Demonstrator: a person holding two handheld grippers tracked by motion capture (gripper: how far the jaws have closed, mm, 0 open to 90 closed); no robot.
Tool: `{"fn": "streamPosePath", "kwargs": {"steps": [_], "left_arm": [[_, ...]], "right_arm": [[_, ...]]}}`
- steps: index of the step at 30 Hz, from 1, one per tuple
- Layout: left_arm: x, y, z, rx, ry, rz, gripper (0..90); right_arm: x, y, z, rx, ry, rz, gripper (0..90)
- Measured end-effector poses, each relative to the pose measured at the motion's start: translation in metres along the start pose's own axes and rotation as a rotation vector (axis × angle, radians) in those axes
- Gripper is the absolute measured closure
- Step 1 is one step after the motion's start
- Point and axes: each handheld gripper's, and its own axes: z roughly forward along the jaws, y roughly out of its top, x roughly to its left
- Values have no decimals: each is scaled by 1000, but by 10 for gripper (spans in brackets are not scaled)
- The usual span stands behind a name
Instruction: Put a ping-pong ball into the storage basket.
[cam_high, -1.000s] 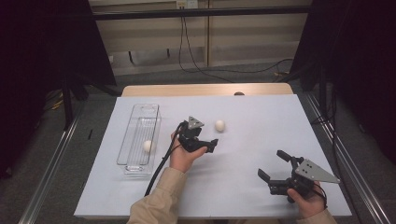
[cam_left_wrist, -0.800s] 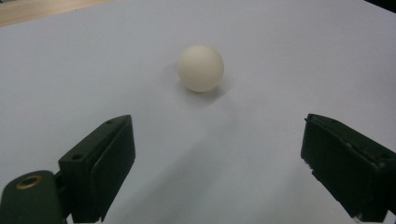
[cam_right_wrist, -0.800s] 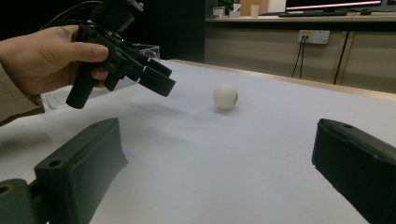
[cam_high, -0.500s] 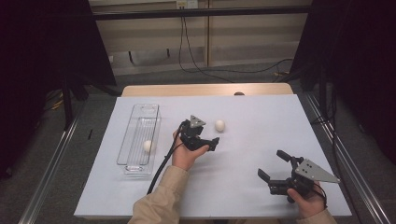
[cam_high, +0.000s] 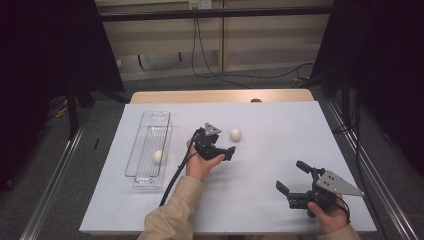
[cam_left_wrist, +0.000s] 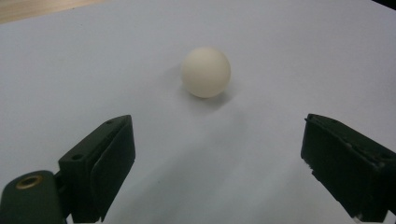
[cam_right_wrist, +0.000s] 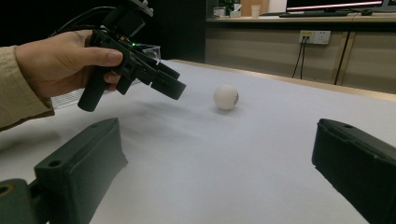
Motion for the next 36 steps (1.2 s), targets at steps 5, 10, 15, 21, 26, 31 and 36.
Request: {"fn": "streamPosePath", "kwargs": {"steps": [5,10,15,21,26,31,36], "left_arm": [[2,0,4,9,7,12,99],[1,3,6,6,12,7,99],[2,4,5,4,17,11,99],[1,5,6,0,9,7,99],[0,7,9,12,9,18,100],[-1,7,11,10,4,12,100],[0,7,12,8,4,4,99]], "right_arm": [[0,0,0,-1,1,1,14],[0,0,0,0,0,0,14],[0,0,0,0,1,0,14],[0,0,0,0,1,-2,14],[0,0,0,0,1,-1,14],[0,0,-1,-1,0,-1,14],[0,0,-1,-1,-1,-1,14]]}}
